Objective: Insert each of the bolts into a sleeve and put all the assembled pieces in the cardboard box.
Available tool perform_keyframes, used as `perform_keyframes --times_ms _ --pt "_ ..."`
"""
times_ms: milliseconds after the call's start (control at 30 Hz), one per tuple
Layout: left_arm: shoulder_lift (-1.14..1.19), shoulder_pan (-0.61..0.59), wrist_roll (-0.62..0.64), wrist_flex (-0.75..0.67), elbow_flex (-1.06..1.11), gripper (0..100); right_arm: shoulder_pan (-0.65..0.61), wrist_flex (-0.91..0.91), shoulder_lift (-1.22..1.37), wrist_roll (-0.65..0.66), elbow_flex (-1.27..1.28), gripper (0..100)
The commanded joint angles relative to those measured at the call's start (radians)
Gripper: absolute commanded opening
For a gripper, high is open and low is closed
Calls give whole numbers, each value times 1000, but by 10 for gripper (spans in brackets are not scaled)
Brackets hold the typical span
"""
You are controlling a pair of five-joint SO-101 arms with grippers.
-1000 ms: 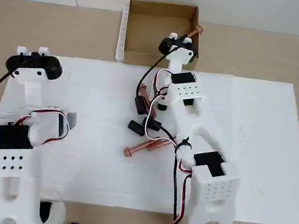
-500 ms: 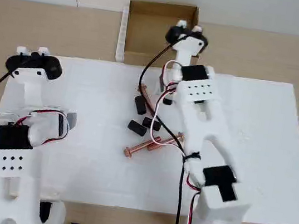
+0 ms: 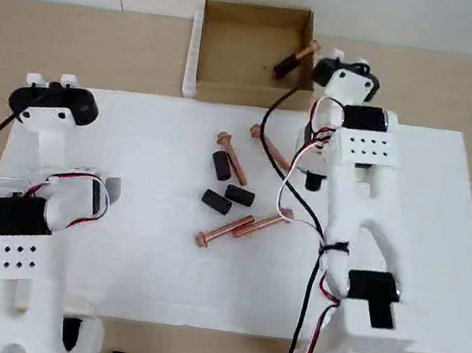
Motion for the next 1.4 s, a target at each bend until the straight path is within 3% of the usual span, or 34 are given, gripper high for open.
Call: perform_keyframes --times_ms 0,300,467,1100,1367 --pt "-20 3 -5 -3 -4 227 44 -4 27 40 -6 35" --pt "-20 3 -5 -3 -4 227 93 4 73 44 -3 42" --pt "-20 3 -5 -3 -4 227 88 24 73 44 -3 112" --pt "-20 3 -5 -2 -4 227 88 8 84 43 17 119" --pt "-20 3 -5 0 -4 227 16 19 93 43 -15 167"
